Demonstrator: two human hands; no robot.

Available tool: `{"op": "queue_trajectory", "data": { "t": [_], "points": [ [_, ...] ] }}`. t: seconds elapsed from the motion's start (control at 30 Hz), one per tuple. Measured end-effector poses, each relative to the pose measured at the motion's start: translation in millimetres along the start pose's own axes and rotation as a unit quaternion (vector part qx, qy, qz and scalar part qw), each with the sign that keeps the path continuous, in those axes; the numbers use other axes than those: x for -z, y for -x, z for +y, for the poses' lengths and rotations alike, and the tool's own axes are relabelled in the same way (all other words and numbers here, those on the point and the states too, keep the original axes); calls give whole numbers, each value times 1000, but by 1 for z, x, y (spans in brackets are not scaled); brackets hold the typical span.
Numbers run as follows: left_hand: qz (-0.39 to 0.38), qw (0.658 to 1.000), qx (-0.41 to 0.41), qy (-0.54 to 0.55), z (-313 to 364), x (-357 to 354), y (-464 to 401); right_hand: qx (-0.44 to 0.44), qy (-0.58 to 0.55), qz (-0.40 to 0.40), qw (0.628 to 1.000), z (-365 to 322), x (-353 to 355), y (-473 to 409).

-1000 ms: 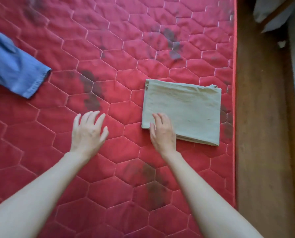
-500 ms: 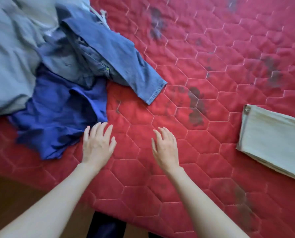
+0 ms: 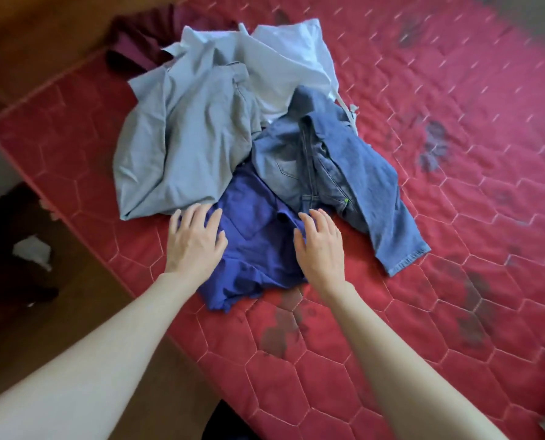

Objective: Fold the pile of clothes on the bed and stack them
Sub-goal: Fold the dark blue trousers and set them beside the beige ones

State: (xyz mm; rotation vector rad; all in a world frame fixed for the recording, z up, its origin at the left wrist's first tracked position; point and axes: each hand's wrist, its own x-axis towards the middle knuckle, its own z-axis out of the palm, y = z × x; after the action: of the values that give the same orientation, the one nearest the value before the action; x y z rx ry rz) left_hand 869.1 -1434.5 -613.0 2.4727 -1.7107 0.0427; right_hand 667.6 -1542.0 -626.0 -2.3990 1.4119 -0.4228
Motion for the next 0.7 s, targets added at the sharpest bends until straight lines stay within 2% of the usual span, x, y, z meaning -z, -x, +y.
{"op": "queue_trajectory", "data": {
  "t": [0.1,0.23,0.3,0.4,0.47,0.53,0.7],
  "points": [
    [19,1000,-9,10,-13,3,-2,15,9,-14,1000,-18,-6,-13],
    [5,999,-32,27,-20,-25,15,21,46,-73,996,-15,-35,-9],
    [-49,998,-33,37,-22,-50,32,23,71,-116,990,-7,-55,-1],
    [-208,977,-51,7,-20,-88,67,22,96,-208,973,13,-85,23],
    [-256,964,-64,-30,-21,-107,87,36,104,-255,961,26,-99,45],
    [-238,969,-65,-17,-20,-112,98,58,111,-251,960,36,-105,63],
    [-83,991,-90,63,-20,-102,92,87,176,-156,968,44,-92,71]
  ]
}}
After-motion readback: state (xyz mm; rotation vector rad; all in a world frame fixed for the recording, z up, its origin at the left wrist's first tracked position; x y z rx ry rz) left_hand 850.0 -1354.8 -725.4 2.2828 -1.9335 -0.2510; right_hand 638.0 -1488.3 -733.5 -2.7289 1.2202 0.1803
